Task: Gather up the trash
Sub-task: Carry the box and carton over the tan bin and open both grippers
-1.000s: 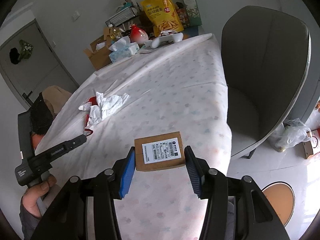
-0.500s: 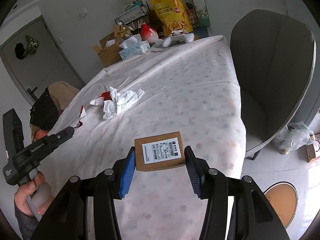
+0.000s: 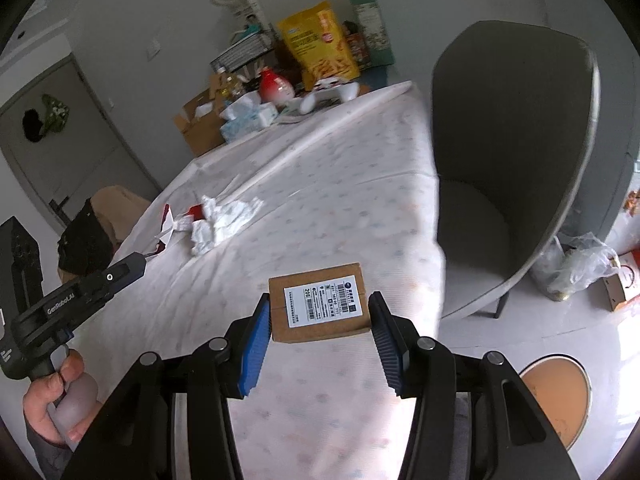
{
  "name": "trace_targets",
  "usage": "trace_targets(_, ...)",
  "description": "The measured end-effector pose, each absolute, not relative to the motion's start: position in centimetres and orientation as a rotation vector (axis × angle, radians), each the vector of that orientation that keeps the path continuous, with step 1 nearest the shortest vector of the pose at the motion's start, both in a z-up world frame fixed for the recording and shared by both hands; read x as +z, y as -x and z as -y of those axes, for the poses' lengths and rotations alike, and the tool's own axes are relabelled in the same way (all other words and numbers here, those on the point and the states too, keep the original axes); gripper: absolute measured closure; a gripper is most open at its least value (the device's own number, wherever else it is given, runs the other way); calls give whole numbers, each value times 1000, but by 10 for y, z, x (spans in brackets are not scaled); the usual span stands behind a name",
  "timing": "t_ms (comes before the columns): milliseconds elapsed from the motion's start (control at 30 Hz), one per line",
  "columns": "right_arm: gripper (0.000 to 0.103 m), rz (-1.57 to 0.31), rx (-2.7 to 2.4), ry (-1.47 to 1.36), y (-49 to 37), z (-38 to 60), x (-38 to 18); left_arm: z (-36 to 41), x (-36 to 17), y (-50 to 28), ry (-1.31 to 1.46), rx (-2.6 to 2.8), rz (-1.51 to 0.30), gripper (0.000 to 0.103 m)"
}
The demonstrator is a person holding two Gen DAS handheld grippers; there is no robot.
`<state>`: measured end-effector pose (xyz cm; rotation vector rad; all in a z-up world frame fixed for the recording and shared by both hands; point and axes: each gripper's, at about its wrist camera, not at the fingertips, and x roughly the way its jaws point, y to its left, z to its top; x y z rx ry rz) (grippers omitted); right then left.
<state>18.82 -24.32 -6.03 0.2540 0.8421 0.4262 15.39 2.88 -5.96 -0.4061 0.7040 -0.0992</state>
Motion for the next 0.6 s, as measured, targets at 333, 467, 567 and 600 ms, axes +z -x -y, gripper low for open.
trace_targets(333,55,-826,295,-314,-180,310,-65,39,-55,-175,344,-231,-734,84)
trace_targets(467,55,-827,233,-343,-175,340,-73,69,-54,-184,316,-282,-748,84)
trace_targets(567,55,-836,183,-365,-168,366,-82,91,-55,-189,293,-313,-762,84)
trace_targets(600,55,-839,169,-370,-165,374,-85,98,-56,-190,284,-324,-766,84)
